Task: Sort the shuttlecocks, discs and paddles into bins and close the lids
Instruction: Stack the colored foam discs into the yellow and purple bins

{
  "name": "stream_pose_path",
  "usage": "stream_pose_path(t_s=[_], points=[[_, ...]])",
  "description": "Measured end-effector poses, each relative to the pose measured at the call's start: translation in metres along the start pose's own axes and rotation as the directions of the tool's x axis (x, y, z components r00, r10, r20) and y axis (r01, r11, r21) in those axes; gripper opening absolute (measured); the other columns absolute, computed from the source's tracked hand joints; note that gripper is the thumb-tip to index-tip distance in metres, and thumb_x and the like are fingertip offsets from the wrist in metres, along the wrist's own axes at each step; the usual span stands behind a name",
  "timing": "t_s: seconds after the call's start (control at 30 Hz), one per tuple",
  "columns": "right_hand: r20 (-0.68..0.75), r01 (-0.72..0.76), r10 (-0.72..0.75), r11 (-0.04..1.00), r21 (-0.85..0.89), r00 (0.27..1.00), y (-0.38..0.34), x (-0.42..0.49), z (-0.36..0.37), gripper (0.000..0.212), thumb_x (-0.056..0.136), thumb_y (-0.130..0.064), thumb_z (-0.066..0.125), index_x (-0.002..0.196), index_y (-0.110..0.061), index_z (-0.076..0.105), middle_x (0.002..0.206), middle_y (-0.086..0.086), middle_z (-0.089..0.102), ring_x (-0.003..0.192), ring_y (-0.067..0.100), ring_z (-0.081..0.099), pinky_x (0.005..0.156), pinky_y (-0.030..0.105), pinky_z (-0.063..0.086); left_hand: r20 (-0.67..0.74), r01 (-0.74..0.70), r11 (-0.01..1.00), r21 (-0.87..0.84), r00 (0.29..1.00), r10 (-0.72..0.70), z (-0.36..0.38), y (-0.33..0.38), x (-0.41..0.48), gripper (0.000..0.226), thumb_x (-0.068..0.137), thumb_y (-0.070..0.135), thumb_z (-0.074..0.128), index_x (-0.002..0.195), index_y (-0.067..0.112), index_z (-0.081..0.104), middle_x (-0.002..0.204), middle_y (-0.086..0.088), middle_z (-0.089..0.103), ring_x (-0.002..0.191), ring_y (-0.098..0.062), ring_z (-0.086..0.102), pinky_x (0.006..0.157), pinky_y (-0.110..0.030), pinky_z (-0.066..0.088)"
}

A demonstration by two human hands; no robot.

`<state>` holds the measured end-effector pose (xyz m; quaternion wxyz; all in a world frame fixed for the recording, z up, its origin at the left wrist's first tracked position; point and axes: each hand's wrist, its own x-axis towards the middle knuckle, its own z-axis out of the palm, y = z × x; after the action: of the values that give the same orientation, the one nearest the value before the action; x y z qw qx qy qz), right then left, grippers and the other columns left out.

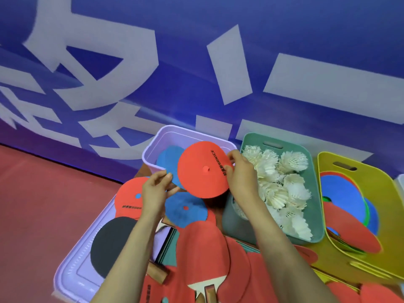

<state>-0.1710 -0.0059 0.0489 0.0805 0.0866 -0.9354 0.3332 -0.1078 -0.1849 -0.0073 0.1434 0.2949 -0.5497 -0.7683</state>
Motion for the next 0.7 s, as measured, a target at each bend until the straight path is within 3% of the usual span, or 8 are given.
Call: stream_pose_path(t_s=[0.17,0.27,0.33,0.4,0.43,0.5,0.6,0.7], points=[[-0.036,-0.001,0.001,1.000,0.014,0.999,0.014,0.020,-0.002,0.025,0.085,0.003,0.049,0.105,-0.009,0.058,0.101,0.013,0.063,0.090,0.033,0.058,0.072,0.036,0.042,-0.013,-0.146,0.951,0.271,0.988,0.155,0.025,0.017,0.058,0.012,0.091,-0.003,0.047,0.098,0.003,0.054,0.078,-0.007,0.053,0.065,-0.015,0.055,0.049,-0.015,0.054],[-0.026,-0.050,0.050,0.999,0.000,0.998,0.023,0.028,0.003,0.024,0.087,0.001,0.047,0.106,-0.009,0.058,0.102,0.012,0.063,0.089,0.031,0.057,0.069,0.034,0.040,-0.067,-0.085,0.929,0.360,0.991,0.116,0.027,0.015,0.103,0.016,0.089,-0.003,0.046,0.103,0.001,0.053,0.088,-0.014,0.057,0.066,-0.020,0.059,0.051,-0.020,0.055],[-0.021,-0.067,0.067,0.998,0.002,0.998,0.027,0.031,0.004,0.022,0.089,0.000,0.047,0.105,-0.009,0.058,0.101,0.010,0.063,0.087,0.028,0.057,0.066,0.031,0.037,-0.077,0.044,0.885,0.463,0.997,-0.009,0.025,0.010,0.131,0.030,0.087,0.002,0.055,0.115,-0.006,0.049,0.103,-0.023,0.061,0.075,-0.031,0.064,0.063,-0.036,0.059],[-0.022,-0.072,0.072,0.997,-0.001,0.997,0.028,0.035,0.006,0.023,0.089,0.000,0.046,0.107,-0.009,0.057,0.102,0.010,0.063,0.088,0.028,0.058,0.066,0.030,0.037,-0.039,0.085,0.726,0.682,0.996,-0.079,0.022,0.004,0.143,0.052,0.085,0.012,0.065,0.127,-0.009,0.041,0.113,-0.023,0.057,0.098,-0.037,0.062,0.083,-0.047,0.052],[-0.022,-0.073,0.073,0.997,-0.006,0.997,0.028,0.037,0.007,0.023,0.090,0.000,0.046,0.108,-0.009,0.057,0.104,0.011,0.063,0.090,0.029,0.058,0.067,0.030,0.037,-0.007,0.041,0.661,0.749,0.999,-0.054,0.023,0.000,0.142,0.060,0.085,0.014,0.066,0.132,-0.008,0.038,0.123,-0.024,0.053,0.109,-0.038,0.057,0.091,-0.047,0.047],[-0.029,-0.065,0.064,0.998,-0.008,0.998,0.026,0.043,0.011,0.024,0.090,0.000,0.046,0.111,-0.007,0.057,0.106,0.012,0.063,0.092,0.030,0.057,0.070,0.031,0.038,0.084,-0.107,0.623,0.775,0.994,0.067,0.024,-0.002,0.131,0.057,0.085,0.012,0.064,0.135,-0.003,0.041,0.134,-0.023,0.047,0.118,-0.037,0.051,0.099,-0.042,0.041],[-0.049,-0.034,0.035,0.999,0.022,0.998,0.018,0.053,0.020,0.023,0.091,0.000,0.047,0.111,-0.006,0.057,0.108,0.013,0.062,0.096,0.030,0.056,0.073,0.031,0.037,0.179,-0.275,0.571,0.774,0.959,0.219,0.021,-0.007,0.107,0.039,0.086,0.007,0.062,0.124,0.001,0.055,0.129,-0.019,0.053,0.121,-0.032,0.049,0.103,-0.037,0.034],[-0.010,-0.043,0.043,0.999,0.034,0.999,0.013,0.068,0.038,0.026,0.092,-0.002,0.046,0.117,-0.005,0.054,0.113,0.014,0.060,0.103,0.031,0.054,0.075,0.031,0.035,0.262,-0.412,0.492,0.767,0.901,0.345,0.014,-0.017,0.083,0.031,0.083,0.002,0.061,0.114,0.003,0.062,0.120,-0.016,0.059,0.116,-0.032,0.051,0.100,-0.038,0.036]])
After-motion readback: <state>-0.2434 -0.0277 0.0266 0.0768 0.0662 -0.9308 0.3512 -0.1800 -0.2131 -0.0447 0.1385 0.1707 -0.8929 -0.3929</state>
